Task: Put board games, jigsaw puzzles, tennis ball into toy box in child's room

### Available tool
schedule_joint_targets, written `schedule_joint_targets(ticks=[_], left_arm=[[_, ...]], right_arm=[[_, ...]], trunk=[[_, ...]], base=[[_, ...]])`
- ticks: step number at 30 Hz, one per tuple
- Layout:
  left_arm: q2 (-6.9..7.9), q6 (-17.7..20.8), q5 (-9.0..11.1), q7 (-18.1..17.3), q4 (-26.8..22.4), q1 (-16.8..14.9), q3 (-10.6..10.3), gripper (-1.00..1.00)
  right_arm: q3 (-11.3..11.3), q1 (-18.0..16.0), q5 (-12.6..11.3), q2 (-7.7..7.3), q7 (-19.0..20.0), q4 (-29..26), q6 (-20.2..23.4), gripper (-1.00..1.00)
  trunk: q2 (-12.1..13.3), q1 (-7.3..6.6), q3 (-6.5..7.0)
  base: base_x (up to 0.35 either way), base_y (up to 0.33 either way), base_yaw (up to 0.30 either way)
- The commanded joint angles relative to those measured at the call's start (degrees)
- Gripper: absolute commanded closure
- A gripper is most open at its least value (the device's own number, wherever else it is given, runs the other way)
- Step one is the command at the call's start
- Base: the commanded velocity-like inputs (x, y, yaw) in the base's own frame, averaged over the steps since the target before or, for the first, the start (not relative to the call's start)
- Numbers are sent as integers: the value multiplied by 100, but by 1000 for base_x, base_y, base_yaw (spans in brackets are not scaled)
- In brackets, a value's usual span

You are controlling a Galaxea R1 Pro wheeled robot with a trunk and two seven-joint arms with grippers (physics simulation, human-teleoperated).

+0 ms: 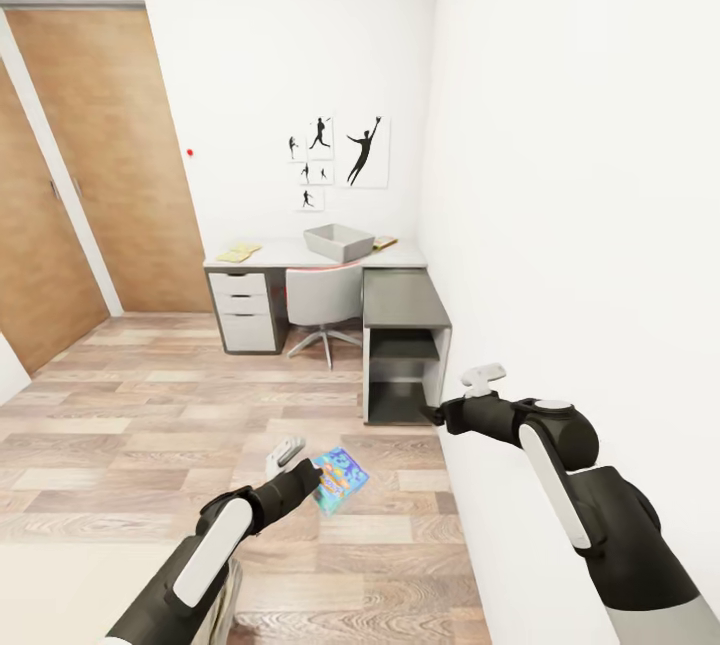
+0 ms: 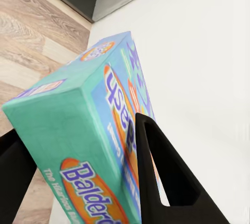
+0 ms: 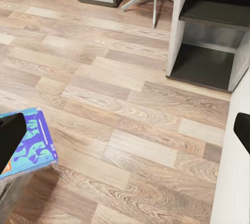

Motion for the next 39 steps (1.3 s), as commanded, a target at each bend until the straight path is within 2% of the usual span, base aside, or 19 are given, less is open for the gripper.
schedule_joint_targets(ticks=[1, 2, 26, 39], left_arm=[[7, 3, 73, 51, -11, -5, 19, 100], [8, 3, 72, 50, -12, -4, 185, 100], [18, 8, 76, 33, -28, -4, 214, 100], [27, 10, 77, -59, -38, -2, 220, 100]], right_arm=[[5, -7, 1, -2, 8, -4, 23, -100], [6, -8, 0, -1, 7, -4, 23, -100], [7, -9, -3, 4, 5, -11, 22, -100], [8, -9, -1, 4, 5, -11, 18, -100]], trunk=[[-13, 7, -13], [-13, 7, -13], [-13, 7, -13], [-13, 7, -13]], base=[[326, 0, 0], [329, 0, 0], [341, -83, 0], [312, 184, 0]])
